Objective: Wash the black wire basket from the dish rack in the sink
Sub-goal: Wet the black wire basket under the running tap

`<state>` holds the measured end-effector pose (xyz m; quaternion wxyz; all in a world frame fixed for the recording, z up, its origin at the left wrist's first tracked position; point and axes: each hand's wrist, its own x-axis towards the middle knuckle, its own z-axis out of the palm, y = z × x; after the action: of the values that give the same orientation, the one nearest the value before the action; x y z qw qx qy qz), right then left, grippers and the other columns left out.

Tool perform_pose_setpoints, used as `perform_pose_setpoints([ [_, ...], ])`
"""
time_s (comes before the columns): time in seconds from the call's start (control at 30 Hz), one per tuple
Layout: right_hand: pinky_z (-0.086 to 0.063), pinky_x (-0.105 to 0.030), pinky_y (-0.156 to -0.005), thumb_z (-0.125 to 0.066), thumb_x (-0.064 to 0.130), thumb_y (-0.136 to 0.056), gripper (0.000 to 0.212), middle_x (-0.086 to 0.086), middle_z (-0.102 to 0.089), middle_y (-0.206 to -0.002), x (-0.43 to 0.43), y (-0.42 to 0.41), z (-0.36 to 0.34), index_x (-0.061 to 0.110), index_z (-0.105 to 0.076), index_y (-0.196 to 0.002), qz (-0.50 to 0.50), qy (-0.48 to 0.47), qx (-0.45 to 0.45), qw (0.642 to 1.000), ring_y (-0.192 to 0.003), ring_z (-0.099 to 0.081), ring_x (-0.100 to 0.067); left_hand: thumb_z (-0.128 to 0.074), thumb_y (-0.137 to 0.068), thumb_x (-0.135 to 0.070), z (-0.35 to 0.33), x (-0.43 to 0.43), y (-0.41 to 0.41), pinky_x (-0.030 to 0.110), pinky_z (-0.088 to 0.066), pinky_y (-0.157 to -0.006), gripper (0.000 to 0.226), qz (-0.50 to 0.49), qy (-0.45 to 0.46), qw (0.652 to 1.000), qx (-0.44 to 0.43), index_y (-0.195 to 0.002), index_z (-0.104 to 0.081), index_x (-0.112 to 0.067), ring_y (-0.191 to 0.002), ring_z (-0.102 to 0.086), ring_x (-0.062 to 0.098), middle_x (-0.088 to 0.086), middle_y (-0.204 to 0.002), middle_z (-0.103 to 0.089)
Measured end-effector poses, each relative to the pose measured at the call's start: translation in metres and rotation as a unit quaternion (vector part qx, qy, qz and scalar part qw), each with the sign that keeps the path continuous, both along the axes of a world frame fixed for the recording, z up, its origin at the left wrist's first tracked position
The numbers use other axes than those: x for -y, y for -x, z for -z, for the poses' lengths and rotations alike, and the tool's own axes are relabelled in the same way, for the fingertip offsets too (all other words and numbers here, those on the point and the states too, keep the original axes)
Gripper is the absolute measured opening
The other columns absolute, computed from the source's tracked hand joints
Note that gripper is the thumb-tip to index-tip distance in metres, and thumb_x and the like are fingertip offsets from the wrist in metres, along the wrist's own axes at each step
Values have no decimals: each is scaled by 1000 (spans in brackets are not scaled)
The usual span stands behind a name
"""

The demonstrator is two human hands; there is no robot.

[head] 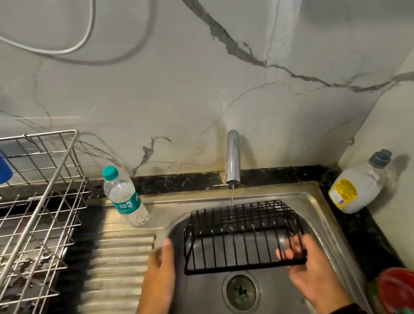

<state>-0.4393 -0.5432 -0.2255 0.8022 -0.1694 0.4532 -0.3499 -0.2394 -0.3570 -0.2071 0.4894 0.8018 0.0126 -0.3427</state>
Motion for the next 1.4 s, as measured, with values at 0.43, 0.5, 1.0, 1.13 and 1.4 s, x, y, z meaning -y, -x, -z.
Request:
perform_pose_setpoints([
  [0.43, -58, -47, -82, -68, 10, -82, 37, -21, -68, -122, 35, 3, 11, 16, -60, -118, -136, 78, -54, 986, -102, -71, -33, -42, -105, -43, 13, 47, -16, 11, -13, -25, 42, -160, 270, 890, -331, -70, -50, -22, -27, -26, 2, -8, -43, -36],
  [0.5, -56, -43, -84, -44, 16, -98, 25, -17, -69, -121, 31, 2, -1, 18, -62, -115, -70, 141, -124, 980, -107, -69, -27, -43, -105, -42, 17, 49, -9, 13, -12, -27, 41, -144, 302, 876, -347, -69, -50, -22, -27, -24, 3, -8, -42, -32],
  [1.0, 7, -55, -121, -8, 59, -100, 59, 8, 10, -162, -36, -118, -49, 40, 0, -155, -403, 623, -504, 443, -151, 14, -19, -66, -93, -40, 31, 62, 25, 19, -44, -44, 19, -44, 383, 880, -278, -93, -61, -22, -48, -60, 10, 5, -69, -68],
  [1.13, -7, -57, -122, -8, 63, -96, 60, 9, -26, -162, 23, -84, -21, 43, -32, -148, -354, 533, -532, 554, -153, -9, -18, -52, -95, -47, 41, 36, 11, 14, -18, -29, 38, -101, 354, 895, -253, -72, -53, -16, -30, -25, 5, -3, -47, -33],
  [1.4, -26, -48, -113, -23, 56, -100, 38, 24, -58, -103, -36, -133, -59, 38, -56, -101, -293, 656, -452, 528, -100, -47, 3, -52, -92, -42, 32, 31, 21, 17, -26, -32, 31, -71, 383, 905, -174, -75, -51, -16, -34, -28, 6, 4, -54, -33],
])
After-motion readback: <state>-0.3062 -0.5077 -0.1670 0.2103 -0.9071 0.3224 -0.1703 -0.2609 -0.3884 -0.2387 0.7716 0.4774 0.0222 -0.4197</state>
